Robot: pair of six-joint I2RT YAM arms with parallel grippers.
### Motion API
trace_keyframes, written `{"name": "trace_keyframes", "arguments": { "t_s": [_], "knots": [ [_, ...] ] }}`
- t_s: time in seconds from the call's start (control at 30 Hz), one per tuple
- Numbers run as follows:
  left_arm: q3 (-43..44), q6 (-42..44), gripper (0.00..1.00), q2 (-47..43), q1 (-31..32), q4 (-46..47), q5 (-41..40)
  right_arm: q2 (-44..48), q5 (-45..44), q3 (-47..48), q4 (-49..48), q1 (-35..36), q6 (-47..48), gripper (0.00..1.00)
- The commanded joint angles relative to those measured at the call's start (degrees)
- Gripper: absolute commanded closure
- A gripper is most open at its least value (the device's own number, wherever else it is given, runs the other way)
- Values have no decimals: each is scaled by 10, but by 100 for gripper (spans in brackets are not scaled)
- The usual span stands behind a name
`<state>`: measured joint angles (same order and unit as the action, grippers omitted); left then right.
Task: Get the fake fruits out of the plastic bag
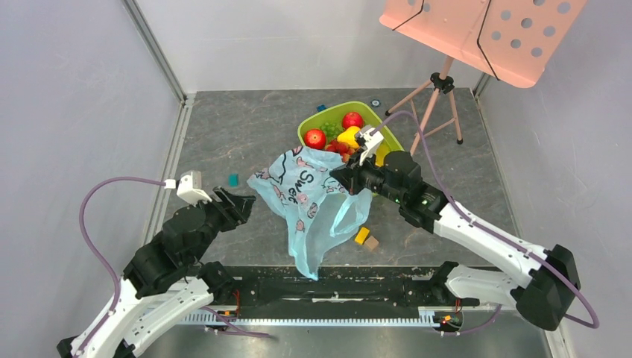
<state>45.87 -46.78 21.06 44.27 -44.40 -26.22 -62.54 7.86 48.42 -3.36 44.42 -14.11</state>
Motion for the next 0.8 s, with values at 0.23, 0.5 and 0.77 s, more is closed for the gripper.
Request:
{"name": "trace_keyframes", "arguments": {
  "t_s": [0.23,0.5,0.77],
  "knots": [
    [14,8,30,14,2,-13,-32,-126,30,39,-149,36,-84,100],
    [1,6,30,29,2,-13,-22,-136,-93,33,-84,37,13,24],
    [-19,34,26,23,2,24,-10,14,-170,-18,-45,37,92,3]
  ]
}}
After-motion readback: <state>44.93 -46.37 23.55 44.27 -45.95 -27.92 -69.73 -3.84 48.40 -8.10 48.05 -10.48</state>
